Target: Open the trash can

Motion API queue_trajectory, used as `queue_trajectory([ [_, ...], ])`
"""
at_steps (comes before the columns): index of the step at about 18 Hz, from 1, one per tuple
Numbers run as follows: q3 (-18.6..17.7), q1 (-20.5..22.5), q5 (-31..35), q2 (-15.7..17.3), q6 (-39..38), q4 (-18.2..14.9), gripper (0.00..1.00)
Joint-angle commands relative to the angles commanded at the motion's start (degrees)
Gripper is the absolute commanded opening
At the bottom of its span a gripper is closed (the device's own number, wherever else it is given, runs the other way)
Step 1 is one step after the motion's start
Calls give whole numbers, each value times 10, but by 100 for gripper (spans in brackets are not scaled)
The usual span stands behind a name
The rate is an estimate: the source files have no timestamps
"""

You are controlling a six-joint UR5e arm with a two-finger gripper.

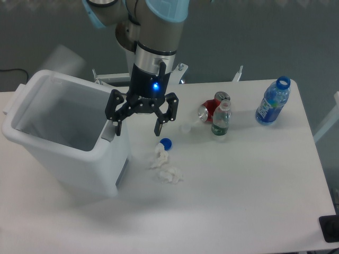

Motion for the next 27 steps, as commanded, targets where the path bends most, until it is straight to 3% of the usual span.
queue_trajectory([
  [7, 15, 8, -7, 20, 0, 0, 100],
  [12, 44, 47, -7, 24, 12, 6, 100],
  [17, 54, 69, 7, 19, 210, 8, 100],
  [22, 49, 69, 99, 4, 363, 7, 100],
  [27, 41, 64, 153, -12, 410, 8, 100],
])
